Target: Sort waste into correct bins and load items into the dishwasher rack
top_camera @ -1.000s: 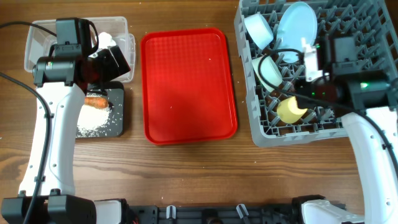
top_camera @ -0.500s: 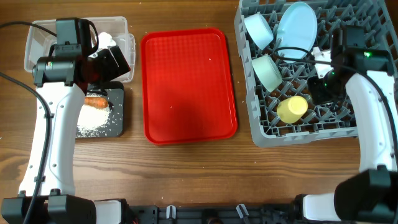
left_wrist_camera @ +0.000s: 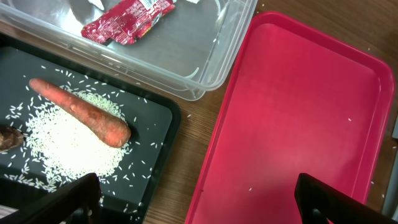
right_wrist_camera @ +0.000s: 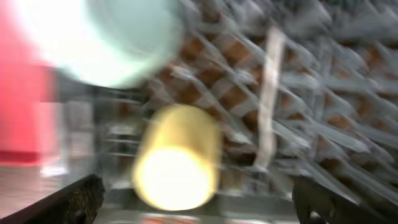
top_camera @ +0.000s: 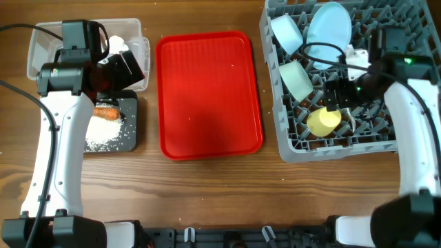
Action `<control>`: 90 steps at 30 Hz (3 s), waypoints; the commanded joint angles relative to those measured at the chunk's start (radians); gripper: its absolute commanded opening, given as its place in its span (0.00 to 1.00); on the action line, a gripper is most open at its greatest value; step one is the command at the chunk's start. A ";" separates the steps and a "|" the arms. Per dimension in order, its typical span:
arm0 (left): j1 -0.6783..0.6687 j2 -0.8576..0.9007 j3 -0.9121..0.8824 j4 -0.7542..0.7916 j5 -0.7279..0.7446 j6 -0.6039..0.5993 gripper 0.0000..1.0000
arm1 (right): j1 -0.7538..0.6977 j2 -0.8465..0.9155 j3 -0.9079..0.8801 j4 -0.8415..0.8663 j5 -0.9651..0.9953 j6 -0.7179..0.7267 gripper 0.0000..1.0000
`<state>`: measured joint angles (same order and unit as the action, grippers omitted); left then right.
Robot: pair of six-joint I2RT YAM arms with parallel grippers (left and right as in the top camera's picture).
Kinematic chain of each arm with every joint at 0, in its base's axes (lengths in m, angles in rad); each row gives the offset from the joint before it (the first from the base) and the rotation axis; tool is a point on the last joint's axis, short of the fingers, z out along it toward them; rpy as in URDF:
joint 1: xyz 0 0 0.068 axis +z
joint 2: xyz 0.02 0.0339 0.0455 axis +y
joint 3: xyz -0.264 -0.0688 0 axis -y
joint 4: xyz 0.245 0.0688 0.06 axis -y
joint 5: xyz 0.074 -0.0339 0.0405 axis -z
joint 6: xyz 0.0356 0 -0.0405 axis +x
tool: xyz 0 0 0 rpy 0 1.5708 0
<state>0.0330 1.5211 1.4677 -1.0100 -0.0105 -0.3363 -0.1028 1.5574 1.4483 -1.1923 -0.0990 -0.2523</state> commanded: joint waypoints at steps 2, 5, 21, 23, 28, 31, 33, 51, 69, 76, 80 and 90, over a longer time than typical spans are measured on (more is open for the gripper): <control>0.006 0.000 0.010 0.002 -0.010 -0.012 1.00 | 0.001 -0.256 0.059 0.020 -0.469 -0.023 1.00; 0.006 0.000 0.010 0.002 -0.010 -0.012 1.00 | 0.001 -0.425 0.059 0.036 -0.504 0.228 1.00; 0.006 0.000 0.010 0.002 -0.010 -0.012 1.00 | 0.001 -0.775 -0.052 0.123 -0.158 0.150 1.00; 0.006 0.000 0.010 0.002 -0.010 -0.012 1.00 | 0.001 -0.854 -0.198 0.284 -0.163 0.148 1.00; 0.006 0.000 0.010 0.002 -0.010 -0.012 1.00 | 0.001 -1.126 -0.694 0.673 -0.164 0.227 1.00; 0.006 0.000 0.010 0.002 -0.010 -0.012 1.00 | 0.010 -1.259 -0.930 0.843 -0.164 0.310 1.00; 0.006 0.000 0.010 0.002 -0.010 -0.012 1.00 | 0.033 -1.334 -1.060 0.956 -0.164 0.335 1.00; 0.006 0.000 0.010 0.002 -0.010 -0.012 1.00 | 0.086 -1.554 -1.444 1.214 -0.119 0.341 1.00; 0.004 -0.003 0.010 0.002 -0.010 -0.012 1.00 | 0.086 -1.553 -1.443 1.213 -0.119 0.341 1.00; -0.043 -0.162 -0.040 0.049 -0.042 -0.005 1.00 | 0.086 -1.553 -1.443 1.213 -0.119 0.341 1.00; -0.041 -0.371 -0.267 0.310 0.086 0.140 1.00 | 0.086 -1.553 -1.443 1.213 -0.119 0.341 1.00; -0.042 -0.990 -1.006 0.912 0.111 0.172 1.00 | 0.086 -1.553 -1.443 1.213 -0.119 0.341 1.00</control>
<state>-0.0078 0.6735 0.6266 -0.1894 0.0849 -0.1867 -0.0219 0.0143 0.0078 0.0166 -0.2268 0.0792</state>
